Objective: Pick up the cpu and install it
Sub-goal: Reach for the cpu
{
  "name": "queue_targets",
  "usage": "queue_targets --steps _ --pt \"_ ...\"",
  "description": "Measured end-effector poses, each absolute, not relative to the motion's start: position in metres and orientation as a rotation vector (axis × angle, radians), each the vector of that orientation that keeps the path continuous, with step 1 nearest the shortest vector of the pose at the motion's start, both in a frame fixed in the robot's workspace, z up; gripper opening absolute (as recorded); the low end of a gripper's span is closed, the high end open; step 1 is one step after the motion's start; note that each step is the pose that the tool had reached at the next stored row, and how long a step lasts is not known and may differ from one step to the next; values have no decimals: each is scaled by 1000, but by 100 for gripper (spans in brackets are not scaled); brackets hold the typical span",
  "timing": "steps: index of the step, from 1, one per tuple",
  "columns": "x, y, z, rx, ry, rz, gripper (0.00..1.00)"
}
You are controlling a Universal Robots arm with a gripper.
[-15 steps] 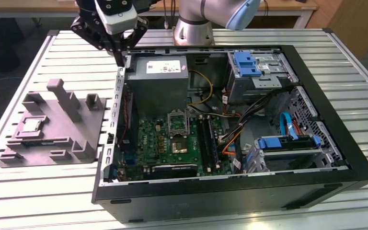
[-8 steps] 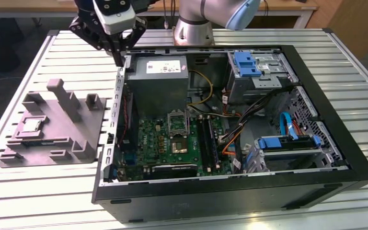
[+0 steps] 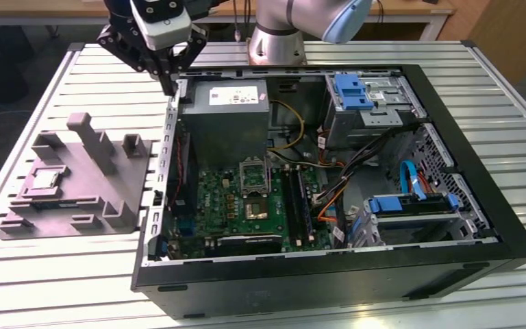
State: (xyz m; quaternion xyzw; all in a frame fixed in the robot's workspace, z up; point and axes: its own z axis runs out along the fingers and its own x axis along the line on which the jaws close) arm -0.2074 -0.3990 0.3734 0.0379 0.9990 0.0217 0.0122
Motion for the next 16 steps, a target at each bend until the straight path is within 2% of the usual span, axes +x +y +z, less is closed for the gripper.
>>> queue_targets --steps 16 --pt "-211 -399 372 118 3114 68 11"
